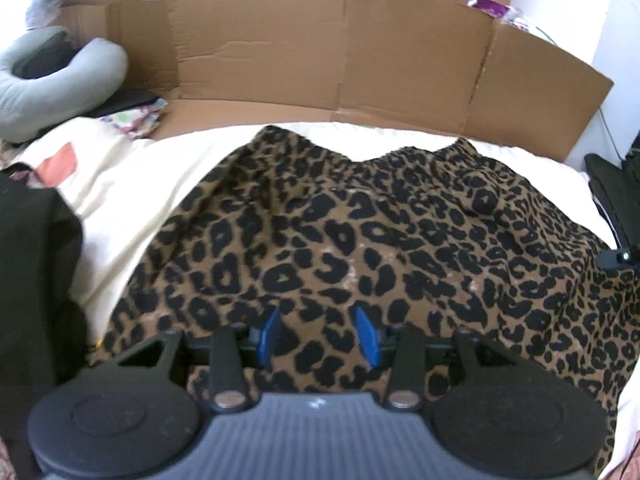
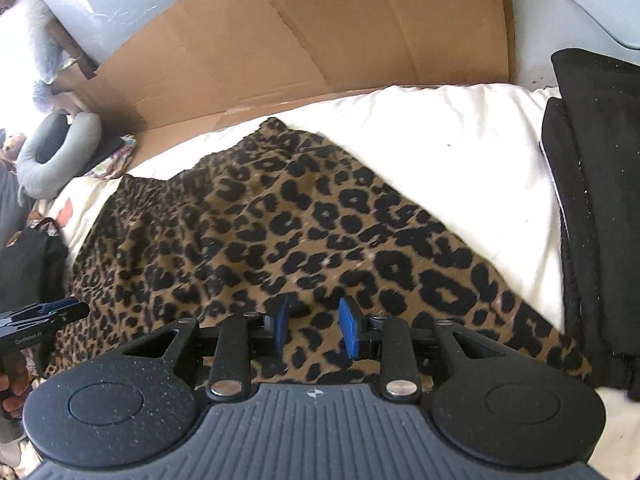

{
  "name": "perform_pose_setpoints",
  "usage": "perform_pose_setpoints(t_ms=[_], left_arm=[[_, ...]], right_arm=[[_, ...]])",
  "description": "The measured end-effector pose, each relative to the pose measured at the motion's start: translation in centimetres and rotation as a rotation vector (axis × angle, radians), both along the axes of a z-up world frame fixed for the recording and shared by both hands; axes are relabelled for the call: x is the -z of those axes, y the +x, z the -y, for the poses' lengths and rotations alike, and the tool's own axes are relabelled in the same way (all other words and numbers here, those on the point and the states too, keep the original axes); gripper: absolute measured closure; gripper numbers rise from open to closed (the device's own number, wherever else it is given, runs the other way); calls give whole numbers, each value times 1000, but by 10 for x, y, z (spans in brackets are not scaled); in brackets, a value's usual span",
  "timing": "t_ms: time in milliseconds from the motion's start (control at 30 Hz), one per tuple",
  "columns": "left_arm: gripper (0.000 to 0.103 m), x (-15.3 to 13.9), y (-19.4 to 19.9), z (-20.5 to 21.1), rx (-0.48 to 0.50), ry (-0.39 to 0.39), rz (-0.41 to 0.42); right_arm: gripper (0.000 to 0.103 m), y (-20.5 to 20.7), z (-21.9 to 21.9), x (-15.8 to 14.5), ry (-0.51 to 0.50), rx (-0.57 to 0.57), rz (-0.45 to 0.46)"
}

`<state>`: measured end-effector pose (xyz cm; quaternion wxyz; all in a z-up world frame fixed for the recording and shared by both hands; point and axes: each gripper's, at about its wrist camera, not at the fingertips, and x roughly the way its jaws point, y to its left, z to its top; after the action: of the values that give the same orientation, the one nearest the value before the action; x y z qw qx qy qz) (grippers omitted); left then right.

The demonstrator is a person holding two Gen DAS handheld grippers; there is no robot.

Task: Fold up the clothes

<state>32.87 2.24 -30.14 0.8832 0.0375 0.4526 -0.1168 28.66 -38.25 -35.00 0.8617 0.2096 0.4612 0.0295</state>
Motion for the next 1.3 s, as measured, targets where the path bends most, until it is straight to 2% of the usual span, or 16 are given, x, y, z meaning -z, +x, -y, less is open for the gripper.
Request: perform_pose_setpoints(t_ms=[300, 433, 567, 700, 833, 933, 1067, 1233, 1300], left_arm=[[55, 19, 31, 25, 63, 59, -10], [55, 30, 43, 31, 48, 79, -21], [55, 41, 49, 35, -5, 166, -21], [55, 37, 50, 30, -22, 138, -5], [55, 33, 55, 34, -9, 139, 21], [55, 32, 63, 39, -4, 109, 23], [56, 31, 72, 48, 9, 113, 53], [56, 20, 75, 53, 13, 102, 153], [59, 17, 76, 54, 23, 74, 170]], right_arm=[[74, 21, -1, 13, -50, -13, 1], [71, 24, 3, 18, -89, -21, -14], [72, 25, 19, 24, -187, 58, -65], [71, 21, 29, 20, -149, 67, -47], [71, 21, 22, 13, -99, 7, 12], [72, 28, 6, 9, -102, -59, 37], [72, 40, -15, 5, -122, -133, 70], [72, 57, -33, 5, -135, -183, 99], [72, 64, -39, 5, -142, -199, 110]])
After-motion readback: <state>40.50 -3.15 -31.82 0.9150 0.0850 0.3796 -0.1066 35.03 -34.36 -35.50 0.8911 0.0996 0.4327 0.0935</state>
